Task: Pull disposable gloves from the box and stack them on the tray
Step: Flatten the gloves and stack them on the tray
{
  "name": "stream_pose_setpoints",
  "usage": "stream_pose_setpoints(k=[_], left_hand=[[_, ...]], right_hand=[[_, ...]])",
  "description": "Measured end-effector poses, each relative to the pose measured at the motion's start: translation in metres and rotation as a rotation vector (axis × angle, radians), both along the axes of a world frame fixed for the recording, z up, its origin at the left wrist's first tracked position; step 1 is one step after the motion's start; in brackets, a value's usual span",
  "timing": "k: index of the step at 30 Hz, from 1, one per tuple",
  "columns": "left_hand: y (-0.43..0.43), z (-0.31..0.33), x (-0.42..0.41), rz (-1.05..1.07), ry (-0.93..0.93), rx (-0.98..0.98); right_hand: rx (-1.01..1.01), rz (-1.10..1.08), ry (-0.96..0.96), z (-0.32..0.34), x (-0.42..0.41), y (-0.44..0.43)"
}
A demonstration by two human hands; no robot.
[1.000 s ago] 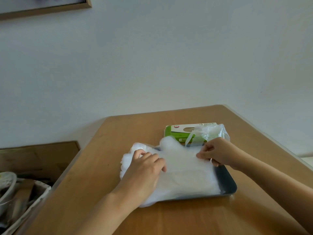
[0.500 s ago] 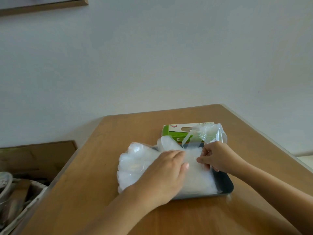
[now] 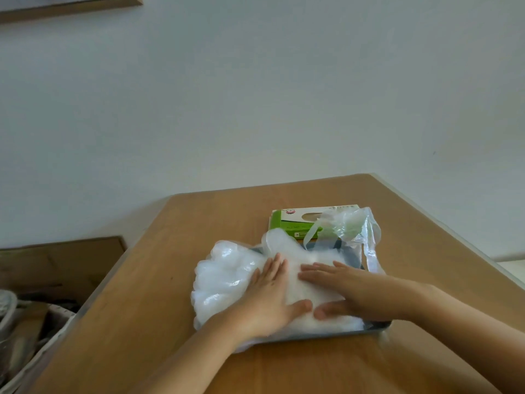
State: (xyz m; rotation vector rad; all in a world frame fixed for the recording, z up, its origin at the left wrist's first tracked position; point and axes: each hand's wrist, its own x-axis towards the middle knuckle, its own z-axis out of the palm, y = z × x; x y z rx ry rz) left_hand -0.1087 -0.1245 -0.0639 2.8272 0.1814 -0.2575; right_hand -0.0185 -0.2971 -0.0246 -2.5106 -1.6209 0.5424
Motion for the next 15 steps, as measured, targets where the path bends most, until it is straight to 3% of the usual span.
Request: stream_pose_setpoints(k=[6, 8, 11, 13, 15], left_hand=[[0.033, 0.013, -0.017, 0.129, 0.133, 0.080], [0.036, 0.021, -0.020, 0.168, 0.174, 0.117], [0.024, 0.046, -0.019, 0.190, 0.088, 0.093], [0.014, 0.063, -0.014, 0.160, -0.044, 0.064], [0.006, 0.073, -0.003, 0.125, -0.175, 0.021]], right_hand=[[-0.128, -0.079, 0.090, 0.010, 0.030, -0.023], [0.059, -0.111, 0.066, 0.018, 0.042, -0.029], [0.536, -0.321, -0.173, 0.019, 0.078, -0.042], [0.621, -0.420, -0.315, 0.007, 0.105, -0.049], [0.562, -0.431, -0.320, -0.010, 0.120, -0.052]])
